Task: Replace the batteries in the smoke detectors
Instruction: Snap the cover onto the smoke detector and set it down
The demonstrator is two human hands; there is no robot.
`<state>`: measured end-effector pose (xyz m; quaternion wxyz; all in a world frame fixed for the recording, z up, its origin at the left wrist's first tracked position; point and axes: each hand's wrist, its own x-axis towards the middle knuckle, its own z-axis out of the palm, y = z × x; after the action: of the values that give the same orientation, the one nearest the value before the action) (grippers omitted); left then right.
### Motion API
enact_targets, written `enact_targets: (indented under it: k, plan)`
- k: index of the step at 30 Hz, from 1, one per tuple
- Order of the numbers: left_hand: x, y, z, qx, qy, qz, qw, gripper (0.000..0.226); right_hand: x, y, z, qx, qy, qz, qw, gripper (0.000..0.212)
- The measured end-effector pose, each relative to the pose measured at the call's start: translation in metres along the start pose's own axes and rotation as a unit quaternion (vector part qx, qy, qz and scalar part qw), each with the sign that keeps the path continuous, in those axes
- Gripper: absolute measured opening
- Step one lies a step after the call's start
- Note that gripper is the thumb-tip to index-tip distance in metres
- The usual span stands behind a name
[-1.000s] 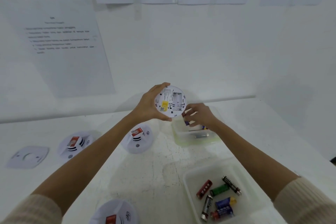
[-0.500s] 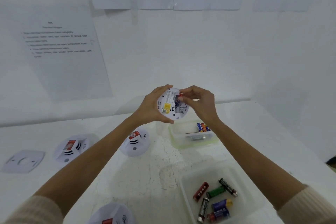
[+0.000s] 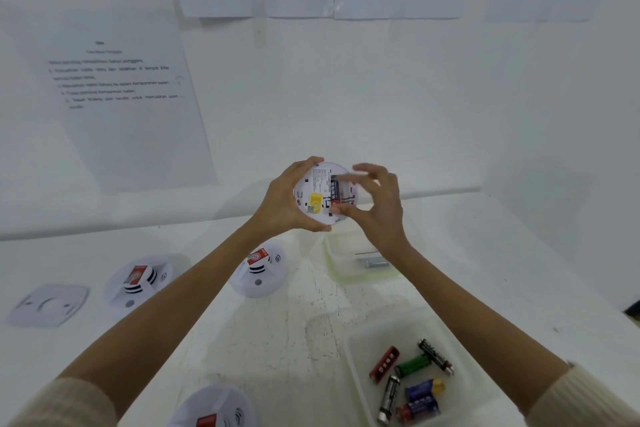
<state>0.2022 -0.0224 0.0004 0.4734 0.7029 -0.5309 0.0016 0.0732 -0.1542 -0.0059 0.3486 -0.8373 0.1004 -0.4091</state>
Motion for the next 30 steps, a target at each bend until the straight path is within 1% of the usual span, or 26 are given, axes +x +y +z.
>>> enact_targets:
  k: [2, 3, 4, 6, 9, 12, 15, 18, 20, 22, 24, 25, 26, 28, 30]
  plan:
    - [0.001, 0.001, -0.001, 0.001, 0.004, 0.010, 1.000, 0.101, 0.004, -0.003, -0.004, 0.115, -0.052, 0.077, 0.989, 0.068]
    - [0.001, 0.001, -0.001, 0.004, 0.005, 0.015, 1.000, 0.101, 0.006, -0.004, -0.005, 0.165, -0.080, 0.116, 0.976, 0.074]
    - [0.001, 0.001, -0.001, 0.008, 0.005, 0.021, 1.000, 0.101, 0.006, -0.004, -0.005, 0.188, -0.098, 0.141, 0.967, 0.077]
    - [0.001, 0.002, 0.000, 0.015, 0.002, 0.033, 0.999, 0.101, 0.006, -0.001, -0.002, 0.177, -0.101, 0.146, 0.968, 0.075]
    - [0.001, 0.006, 0.001, 0.025, 0.001, 0.050, 0.998, 0.100, 0.004, 0.004, 0.003, 0.188, -0.076, 0.134, 0.970, 0.070]
    - [0.002, 0.007, 0.002, 0.035, -0.010, 0.063, 0.997, 0.100, 0.002, 0.004, 0.003, 0.219, -0.065, 0.163, 0.960, 0.066]
    - [0.003, 0.007, 0.003, 0.047, -0.026, 0.068, 0.996, 0.099, 0.006, 0.005, -0.005, 0.241, -0.096, 0.201, 0.945, 0.061]
    - [0.000, 0.004, 0.004, 0.052, -0.043, 0.070, 0.995, 0.099, 0.012, 0.011, -0.014, 0.179, -0.199, 0.262, 0.927, 0.055]
    - [-0.002, 0.003, 0.003, 0.054, -0.052, 0.067, 0.995, 0.100, 0.013, 0.022, -0.023, 0.149, -0.272, 0.280, 0.909, 0.043]
    - [-0.005, 0.002, 0.002, 0.055, -0.056, 0.058, 0.995, 0.101, 0.011, 0.034, -0.033, 0.123, -0.326, 0.278, 0.895, 0.028]
    - [-0.008, -0.001, 0.002, 0.055, -0.065, 0.047, 0.995, 0.102, 0.009, 0.046, -0.037, 0.058, -0.367, 0.254, 0.893, 0.014]
    - [-0.010, -0.003, 0.003, 0.055, -0.071, 0.042, 0.995, 0.102, 0.009, 0.050, -0.037, 0.002, -0.384, 0.232, 0.894, 0.014]
    - [-0.011, -0.005, 0.004, 0.056, -0.075, 0.037, 0.995, 0.102, 0.008, 0.054, -0.036, -0.059, -0.402, 0.203, 0.891, 0.018]
    - [-0.013, -0.008, 0.006, 0.058, -0.078, 0.028, 0.995, 0.103, 0.008, 0.056, -0.028, -0.162, -0.444, 0.138, 0.871, 0.025]
    - [-0.015, -0.009, 0.007, 0.059, -0.081, 0.021, 0.995, 0.105, 0.011, 0.054, -0.021, -0.223, -0.469, 0.096, 0.849, 0.030]
